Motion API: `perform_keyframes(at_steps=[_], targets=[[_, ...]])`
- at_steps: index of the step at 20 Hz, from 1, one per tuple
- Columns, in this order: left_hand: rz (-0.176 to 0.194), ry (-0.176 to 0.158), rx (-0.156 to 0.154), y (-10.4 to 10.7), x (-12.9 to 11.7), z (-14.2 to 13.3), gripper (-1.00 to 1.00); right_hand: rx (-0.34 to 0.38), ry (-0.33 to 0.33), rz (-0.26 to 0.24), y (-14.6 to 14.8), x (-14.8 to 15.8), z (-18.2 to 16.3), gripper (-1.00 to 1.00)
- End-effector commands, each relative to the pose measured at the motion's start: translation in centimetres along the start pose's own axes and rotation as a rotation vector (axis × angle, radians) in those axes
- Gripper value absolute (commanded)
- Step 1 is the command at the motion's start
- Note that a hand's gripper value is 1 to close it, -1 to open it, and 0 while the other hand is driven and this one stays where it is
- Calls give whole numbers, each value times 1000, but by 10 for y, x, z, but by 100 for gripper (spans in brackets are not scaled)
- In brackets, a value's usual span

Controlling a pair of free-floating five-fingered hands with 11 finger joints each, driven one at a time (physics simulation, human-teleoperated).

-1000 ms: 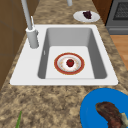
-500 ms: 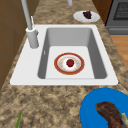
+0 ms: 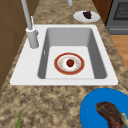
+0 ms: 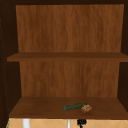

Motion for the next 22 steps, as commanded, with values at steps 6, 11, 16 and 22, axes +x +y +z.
perform_keyframes(at_steps=[6,11,16,22], targets=[[0,0,0,0,0,0,0,59,85,141,8,28,-58,-100],[0,0,0,0,0,0,0,63,120,188,11,39,-95,-100],[0,0,0,0,0,0,0,49,138,199,18,41,-125,-100],[0,0,0,0,0,0,0,34,96,171,45,40,-171,-100]])
